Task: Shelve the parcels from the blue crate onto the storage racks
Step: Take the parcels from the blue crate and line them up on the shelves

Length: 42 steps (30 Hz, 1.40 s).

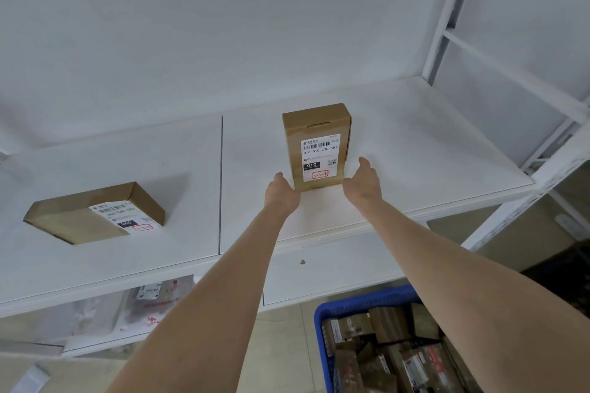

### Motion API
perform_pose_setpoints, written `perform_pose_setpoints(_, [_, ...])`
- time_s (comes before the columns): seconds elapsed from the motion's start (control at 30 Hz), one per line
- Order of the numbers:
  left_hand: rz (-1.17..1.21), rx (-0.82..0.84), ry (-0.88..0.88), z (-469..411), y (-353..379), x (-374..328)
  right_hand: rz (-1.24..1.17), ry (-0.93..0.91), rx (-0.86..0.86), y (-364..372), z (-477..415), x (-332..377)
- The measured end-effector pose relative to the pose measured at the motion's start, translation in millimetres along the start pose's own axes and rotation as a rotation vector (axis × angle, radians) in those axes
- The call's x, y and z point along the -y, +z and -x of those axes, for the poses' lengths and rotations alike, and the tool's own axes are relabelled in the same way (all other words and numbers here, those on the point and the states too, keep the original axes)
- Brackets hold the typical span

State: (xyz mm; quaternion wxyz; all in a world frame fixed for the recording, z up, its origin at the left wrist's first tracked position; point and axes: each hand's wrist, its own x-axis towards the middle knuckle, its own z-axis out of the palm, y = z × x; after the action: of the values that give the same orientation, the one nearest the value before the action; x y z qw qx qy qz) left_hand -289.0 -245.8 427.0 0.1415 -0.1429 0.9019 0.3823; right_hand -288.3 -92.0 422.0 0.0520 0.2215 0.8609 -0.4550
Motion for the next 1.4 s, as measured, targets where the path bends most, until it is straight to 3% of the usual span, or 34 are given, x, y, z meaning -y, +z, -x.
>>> perform_pose_setpoints(0.33, [-0.039, -0.076, 0.040, 34.3, -0.6, -3.6, 0.119, -0.018, -0.074, -19.0, 29.8, -13.9])
perform_pose_setpoints(0.6, [-0.115, -0.197, 0.103, 73.7, 25.8, -5.5, 0.225, -0.159, 0.033, -17.7, 49.6, -43.1])
perform_pose_setpoints(0.8, [-0.115, -0.321, 0.053, 116.5, 83.1, -8.8, 0.316, -0.334, 0.112, -42.0, 54.8, -87.1])
perform_pose_setpoints(1.1, [-0.185, -0.217, -0.123, 189.3, 173.2, -10.2, 0.501, -0.451, 0.249, -94.2, 73.2, -177.5])
perform_pose_setpoints(1.4, [-0.146, -0.086, -0.201, 234.7, 255.1, 33.0, 0.541, -0.352, 0.314, -116.1, 99.7, -274.7])
